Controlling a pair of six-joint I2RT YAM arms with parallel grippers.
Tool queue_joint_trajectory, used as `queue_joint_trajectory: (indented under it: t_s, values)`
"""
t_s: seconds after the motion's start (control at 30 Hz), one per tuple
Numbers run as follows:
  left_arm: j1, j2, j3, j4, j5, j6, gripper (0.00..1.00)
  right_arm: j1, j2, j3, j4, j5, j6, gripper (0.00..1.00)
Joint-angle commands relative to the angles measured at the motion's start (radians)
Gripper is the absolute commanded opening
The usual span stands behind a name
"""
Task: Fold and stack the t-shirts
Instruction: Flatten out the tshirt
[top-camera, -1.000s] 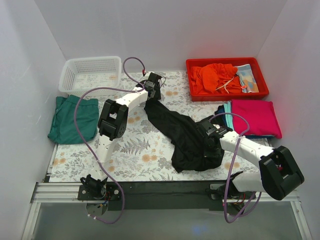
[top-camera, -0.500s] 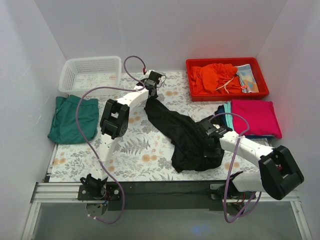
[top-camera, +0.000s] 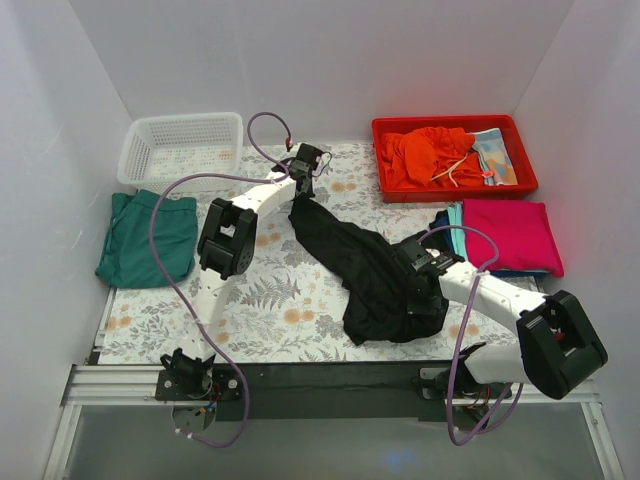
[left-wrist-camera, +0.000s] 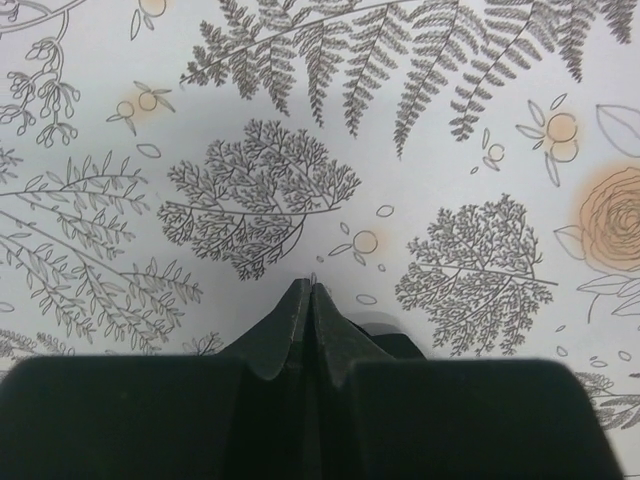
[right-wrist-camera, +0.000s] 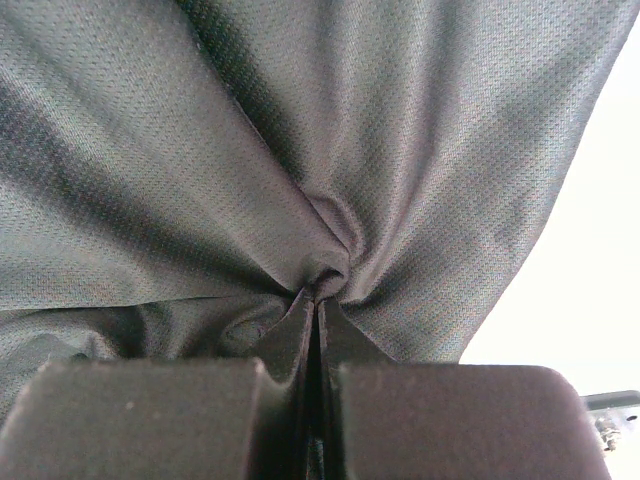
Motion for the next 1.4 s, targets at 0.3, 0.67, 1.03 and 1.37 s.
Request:
queue_joint_trajectory:
  t_s: [0.3, 0.67, 1.03, 1.37]
  values:
    - [0.017, -0.468, -0.281, -0.056, -0.235, 0.014, 0.0, 0.015, 0.02, 0.122, 0.009, 0.007, -0.007, 0.26]
    - [0.049, -0.941, -0.604, -0.223, -0.378, -0.078, 0.0, -0.005, 0.107, 0.396, -0.011, 0.243, -0.102, 0.57]
    - [0.052, -1.176, -0.809, -0.504, -0.367, -0.332, 0.0, -0.084, 0.559, 0.867, 0.036, 0.167, -0.274, 0.56]
    - [0.052, -1.233, -0.819, -0.698, -0.445, -0.471, 0.0, -0.13, 0.69, 0.88, 0.097, 0.041, -0.291, 0.57]
